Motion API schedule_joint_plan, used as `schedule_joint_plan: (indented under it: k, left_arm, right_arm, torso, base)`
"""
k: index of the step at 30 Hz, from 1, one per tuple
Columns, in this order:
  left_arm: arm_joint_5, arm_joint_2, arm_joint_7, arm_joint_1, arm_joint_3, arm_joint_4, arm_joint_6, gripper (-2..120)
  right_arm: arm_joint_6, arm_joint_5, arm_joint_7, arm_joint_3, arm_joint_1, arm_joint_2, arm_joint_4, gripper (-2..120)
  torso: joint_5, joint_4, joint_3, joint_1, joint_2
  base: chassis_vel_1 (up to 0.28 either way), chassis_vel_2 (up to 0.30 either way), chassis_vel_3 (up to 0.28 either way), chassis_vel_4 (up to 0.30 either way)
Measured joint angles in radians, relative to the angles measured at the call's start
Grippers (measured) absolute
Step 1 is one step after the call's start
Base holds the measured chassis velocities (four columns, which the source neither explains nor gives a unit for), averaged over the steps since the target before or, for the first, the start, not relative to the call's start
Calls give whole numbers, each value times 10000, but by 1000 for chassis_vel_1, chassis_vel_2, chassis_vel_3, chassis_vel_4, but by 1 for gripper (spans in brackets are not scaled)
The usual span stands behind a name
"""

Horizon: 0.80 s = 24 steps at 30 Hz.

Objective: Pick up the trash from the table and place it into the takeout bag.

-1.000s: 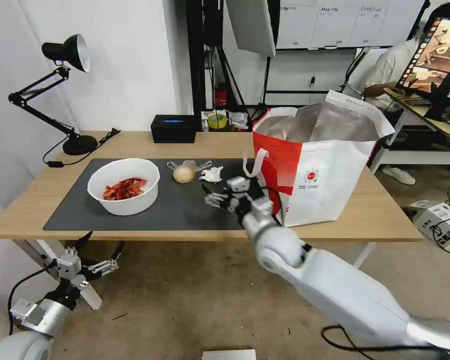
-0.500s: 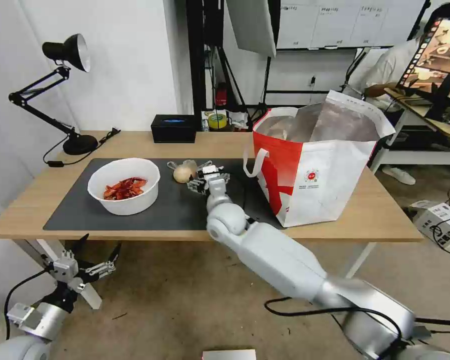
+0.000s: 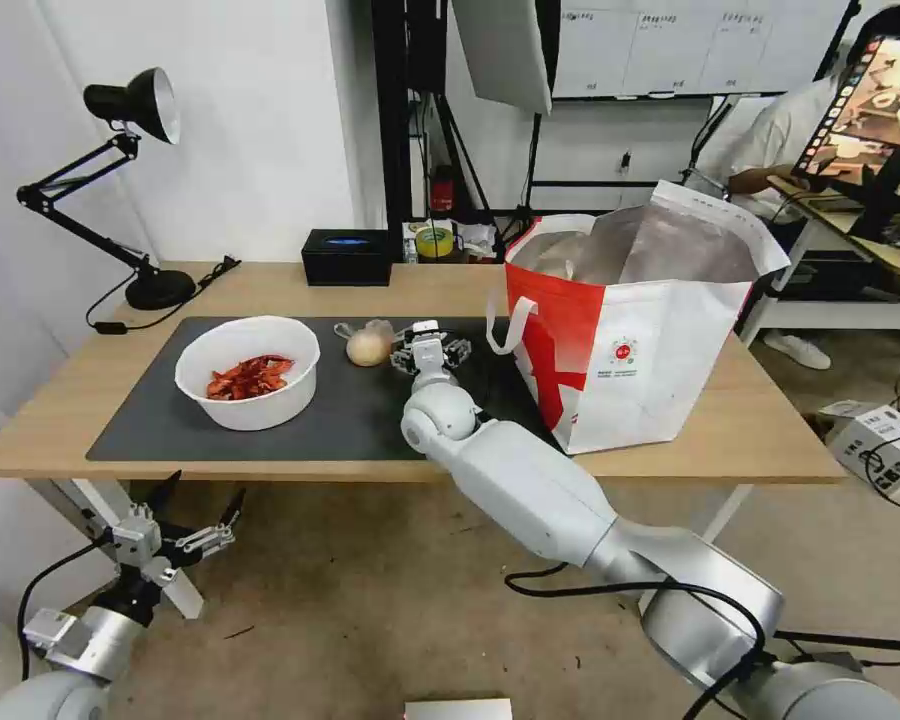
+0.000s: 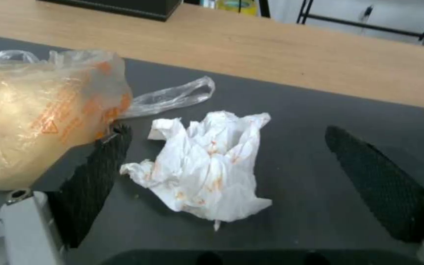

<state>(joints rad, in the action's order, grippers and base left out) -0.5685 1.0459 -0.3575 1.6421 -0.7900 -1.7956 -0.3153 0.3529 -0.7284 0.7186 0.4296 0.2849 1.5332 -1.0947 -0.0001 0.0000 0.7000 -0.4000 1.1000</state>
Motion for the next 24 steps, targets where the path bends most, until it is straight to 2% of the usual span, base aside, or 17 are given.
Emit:
schedule_joint_plan:
  k: [15, 17, 19, 21, 22, 24]
  left_arm:
    - [-42, -135, -7, -62, 94, 99, -78, 100]
    - [-48, -140, -7, -64, 90, 88, -79, 100]
    - [-49, -135, -7, -62, 90, 84, -81, 100]
    - [-48, -118, -8, -50, 89, 80, -88, 100]
    - [-48, -118, -8, -50, 89, 80, -88, 100]
    - [-46, -115, -9, -49, 90, 78, -96, 100]
  right_arm:
    - [809, -1199, -614, -300, -333, 156, 591, 100]
    - [933, -1360, -685, -314, -344, 166, 600, 92]
    - [976, -1420, -703, -315, -346, 166, 599, 89]
    - [1028, -1584, -706, -331, -348, 160, 573, 78]
    - [1028, -1584, -706, -331, -348, 160, 573, 78]
    - [1052, -1692, -703, -342, -375, 131, 534, 67]
  torso:
    - [1, -1, 0, 0, 0]
    - [1, 0, 0, 0, 0]
    - [1, 0, 0, 0, 0]
    - [1, 0, 0, 0, 0]
    - [1, 0, 0, 0, 0]
    - [1, 0, 0, 0, 0]
  base:
    - [0, 0, 0, 0]
    - [0, 0, 0, 0]
    - [0, 0, 0, 0]
    - [0, 0, 0, 0]
    - [0, 0, 0, 0]
    - [0, 0, 0, 0]
